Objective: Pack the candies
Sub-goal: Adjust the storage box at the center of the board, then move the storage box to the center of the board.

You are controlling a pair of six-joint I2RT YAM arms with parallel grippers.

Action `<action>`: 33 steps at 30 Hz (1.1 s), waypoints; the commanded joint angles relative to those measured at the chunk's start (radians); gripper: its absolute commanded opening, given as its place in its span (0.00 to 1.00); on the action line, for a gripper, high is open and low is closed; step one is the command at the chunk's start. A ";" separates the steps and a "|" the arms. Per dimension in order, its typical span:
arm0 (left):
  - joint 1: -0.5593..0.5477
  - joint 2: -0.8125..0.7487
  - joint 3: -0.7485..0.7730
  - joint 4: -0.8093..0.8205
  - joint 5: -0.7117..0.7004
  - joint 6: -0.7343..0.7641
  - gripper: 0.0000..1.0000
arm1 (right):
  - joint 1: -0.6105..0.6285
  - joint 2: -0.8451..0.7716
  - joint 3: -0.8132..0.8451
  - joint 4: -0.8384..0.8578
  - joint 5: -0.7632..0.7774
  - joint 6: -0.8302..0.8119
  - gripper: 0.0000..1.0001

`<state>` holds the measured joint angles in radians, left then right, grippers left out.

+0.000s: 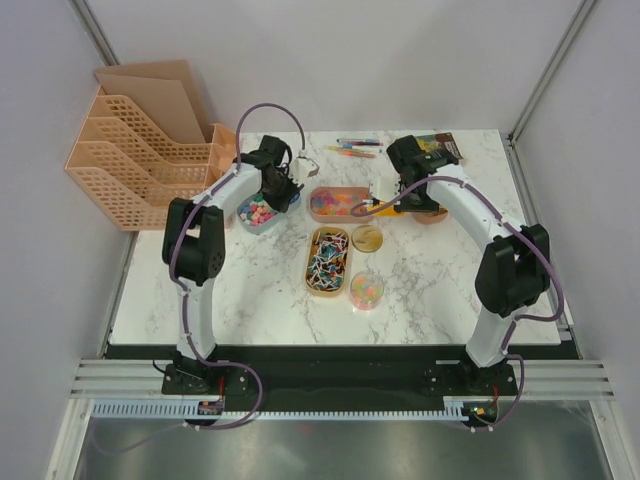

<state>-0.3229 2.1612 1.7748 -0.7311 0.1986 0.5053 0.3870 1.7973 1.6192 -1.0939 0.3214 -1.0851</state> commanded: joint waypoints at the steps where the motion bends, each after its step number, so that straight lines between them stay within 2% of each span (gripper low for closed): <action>1: -0.005 -0.105 -0.147 -0.096 0.047 0.202 0.02 | -0.011 0.031 0.082 0.035 0.011 0.019 0.00; 5: -0.008 -0.153 -0.233 -0.093 0.073 0.328 0.02 | -0.022 0.066 0.131 0.035 0.016 0.019 0.00; 21: -0.177 -0.147 -0.219 -0.093 0.166 0.650 0.02 | -0.056 0.085 0.139 0.040 0.022 0.042 0.01; 28: -0.209 -0.109 -0.181 0.051 0.186 0.795 0.02 | -0.074 0.059 0.114 0.037 0.030 0.031 0.00; 33: -0.232 -0.089 -0.169 0.160 0.214 0.814 0.02 | -0.088 0.030 0.097 0.032 0.036 0.024 0.00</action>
<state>-0.5259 2.0365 1.5772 -0.7231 0.3321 1.2194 0.3080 1.8820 1.7233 -1.0691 0.3313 -1.0672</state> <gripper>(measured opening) 0.030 0.349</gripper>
